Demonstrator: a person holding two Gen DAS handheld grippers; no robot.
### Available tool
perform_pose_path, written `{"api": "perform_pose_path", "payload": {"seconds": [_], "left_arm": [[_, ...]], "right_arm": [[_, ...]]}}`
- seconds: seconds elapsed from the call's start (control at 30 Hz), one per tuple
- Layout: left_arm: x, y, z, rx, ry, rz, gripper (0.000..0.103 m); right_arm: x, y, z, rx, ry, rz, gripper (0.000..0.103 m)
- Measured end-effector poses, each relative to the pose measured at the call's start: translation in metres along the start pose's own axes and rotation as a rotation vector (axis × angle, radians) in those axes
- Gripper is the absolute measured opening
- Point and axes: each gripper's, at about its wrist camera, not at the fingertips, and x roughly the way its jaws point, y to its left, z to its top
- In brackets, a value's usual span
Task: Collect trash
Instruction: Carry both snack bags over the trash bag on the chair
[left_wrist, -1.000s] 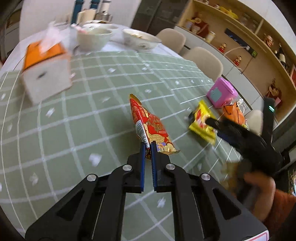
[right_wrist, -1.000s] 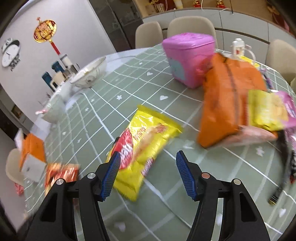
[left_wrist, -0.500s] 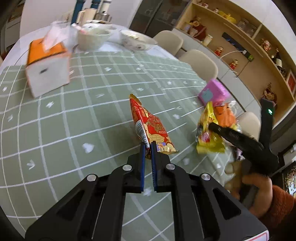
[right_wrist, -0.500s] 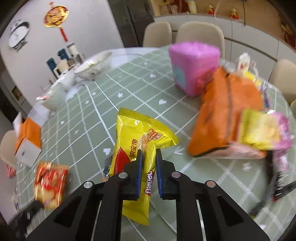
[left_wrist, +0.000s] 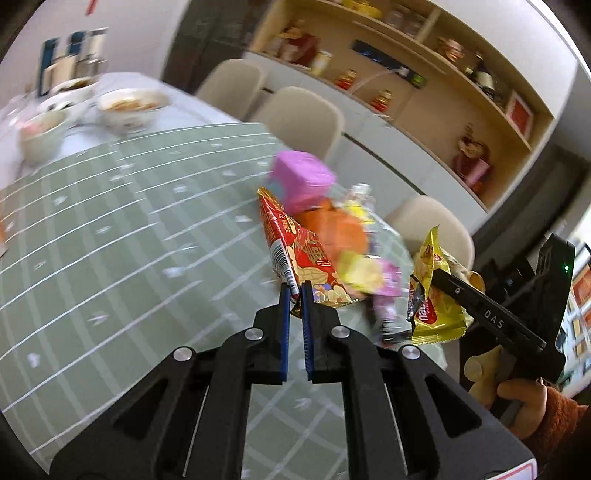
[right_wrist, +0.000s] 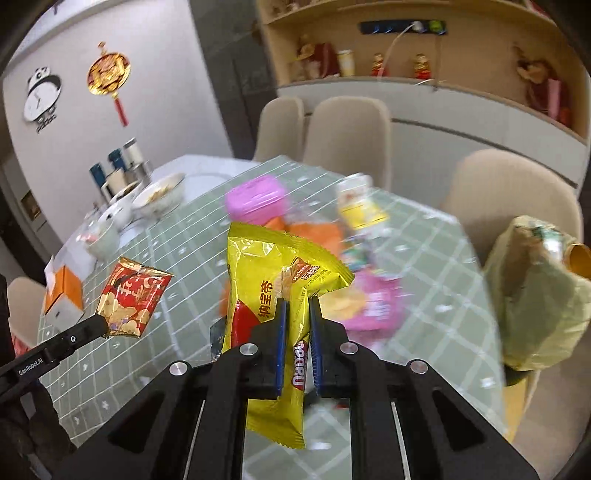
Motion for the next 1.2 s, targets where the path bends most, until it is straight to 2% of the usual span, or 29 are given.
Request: {"api": "perform_pose_path", "payload": {"seconds": [0.43,0.57,0.73,1.0,1.13,1.2], "left_arm": [[0.063,-0.155,0.025,0.156,0.013,-0.15,0.006],[0.091,-0.209,0.028,0.223,0.021,-0.204,0.006],[0.13,-0.269,0.033,0.26,0.053,-0.279,0.006],[0.203,-0.345,0.033,0.317,0.151,-0.407,0.006],[0.242,-0.382,0.023,0.363,0.222,-0.436,0.006],[0.267,-0.399,0.012,0.389,0.275,-0.417,0.006]], "right_arm": [[-0.058,-0.133,0.032,0.063,-0.128,-0.083,0.013],[-0.077,-0.184,0.04,0.088,-0.176,-0.136,0.013],[-0.094,-0.247,0.047,0.117,-0.201,-0.204,0.013],[-0.11,-0.338,0.052,0.202,-0.228,-0.309,0.013],[-0.111,-0.373,0.05,0.236,-0.232,-0.346,0.013],[-0.11,-0.39,0.047,0.254,-0.224,-0.355,0.013]]}}
